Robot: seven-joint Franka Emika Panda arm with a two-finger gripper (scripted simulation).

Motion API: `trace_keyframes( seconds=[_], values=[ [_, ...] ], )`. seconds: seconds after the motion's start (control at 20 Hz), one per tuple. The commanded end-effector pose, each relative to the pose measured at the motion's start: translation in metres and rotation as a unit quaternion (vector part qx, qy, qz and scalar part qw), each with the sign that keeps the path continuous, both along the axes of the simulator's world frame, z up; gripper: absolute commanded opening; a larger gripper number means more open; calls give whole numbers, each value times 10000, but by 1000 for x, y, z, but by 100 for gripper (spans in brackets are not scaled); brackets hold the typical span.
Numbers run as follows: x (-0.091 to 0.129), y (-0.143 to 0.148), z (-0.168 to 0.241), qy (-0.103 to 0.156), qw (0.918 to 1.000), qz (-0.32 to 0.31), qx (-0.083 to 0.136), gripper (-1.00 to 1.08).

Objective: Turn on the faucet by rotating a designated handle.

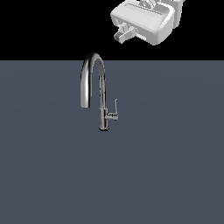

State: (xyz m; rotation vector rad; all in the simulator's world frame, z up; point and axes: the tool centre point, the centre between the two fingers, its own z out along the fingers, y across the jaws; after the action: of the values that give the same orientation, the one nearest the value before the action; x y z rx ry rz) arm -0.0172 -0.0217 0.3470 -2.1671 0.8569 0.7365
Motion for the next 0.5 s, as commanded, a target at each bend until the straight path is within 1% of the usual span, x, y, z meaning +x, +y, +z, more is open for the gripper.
trace_keyframes(
  seconds=[0.0,0.15,0.25,0.45],
  values=[
    [11,-4,-17,234,9990,-274,273,-100],
    [23,-8,-39,519,9950,-606,602,-100],
    [30,-11,-54,712,9906,-829,823,-100],
    [42,-15,-86,1101,9775,-1280,1268,-100]
  ],
)
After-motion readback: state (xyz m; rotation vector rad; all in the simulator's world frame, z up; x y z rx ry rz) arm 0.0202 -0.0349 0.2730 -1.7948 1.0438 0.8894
